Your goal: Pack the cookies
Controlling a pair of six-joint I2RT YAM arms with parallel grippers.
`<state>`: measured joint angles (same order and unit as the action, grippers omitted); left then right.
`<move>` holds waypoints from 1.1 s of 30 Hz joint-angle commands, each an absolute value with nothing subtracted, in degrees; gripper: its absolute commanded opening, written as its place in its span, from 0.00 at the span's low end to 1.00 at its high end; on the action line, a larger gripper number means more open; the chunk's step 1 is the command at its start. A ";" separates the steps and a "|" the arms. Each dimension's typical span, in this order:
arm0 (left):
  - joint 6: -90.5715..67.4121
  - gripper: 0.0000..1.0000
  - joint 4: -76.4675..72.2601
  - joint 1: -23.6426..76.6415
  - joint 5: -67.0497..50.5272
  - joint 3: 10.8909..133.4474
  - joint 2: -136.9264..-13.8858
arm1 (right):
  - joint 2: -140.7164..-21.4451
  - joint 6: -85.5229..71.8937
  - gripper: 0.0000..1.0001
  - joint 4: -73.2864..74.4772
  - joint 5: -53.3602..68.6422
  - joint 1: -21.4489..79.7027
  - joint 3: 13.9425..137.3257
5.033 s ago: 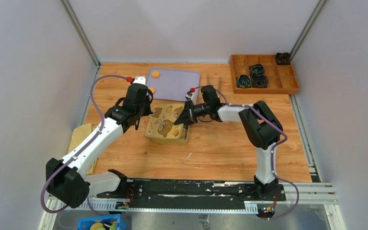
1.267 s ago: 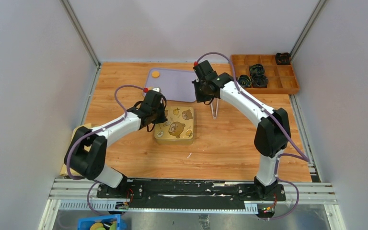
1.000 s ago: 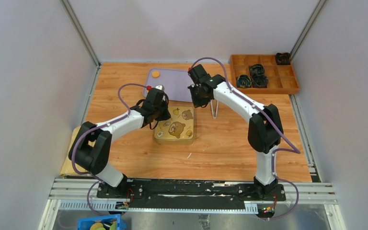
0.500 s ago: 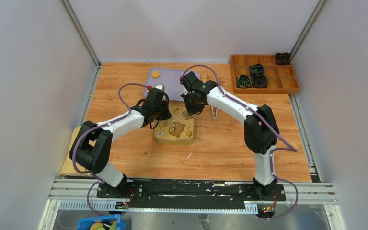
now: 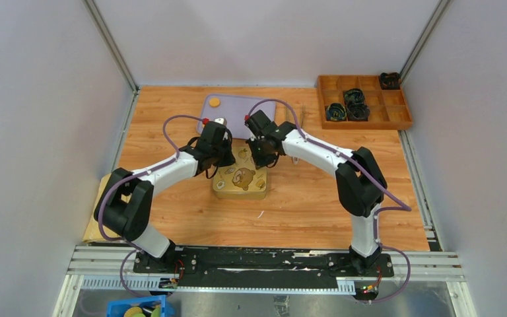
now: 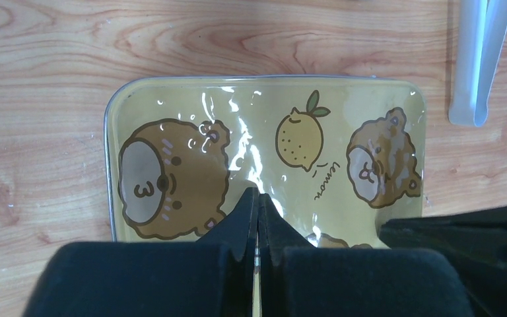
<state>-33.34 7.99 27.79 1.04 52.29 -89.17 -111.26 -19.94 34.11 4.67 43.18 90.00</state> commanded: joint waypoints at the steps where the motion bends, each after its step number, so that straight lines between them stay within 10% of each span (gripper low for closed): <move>1: -32.13 0.00 13.58 27.91 1.07 50.33 -88.67 | -107.75 -19.59 0.00 40.36 0.16 46.66 88.64; 33: -30.67 0.00 15.12 27.95 1.74 51.47 -85.15 | -97.90 -24.91 0.00 39.43 -6.46 52.33 76.89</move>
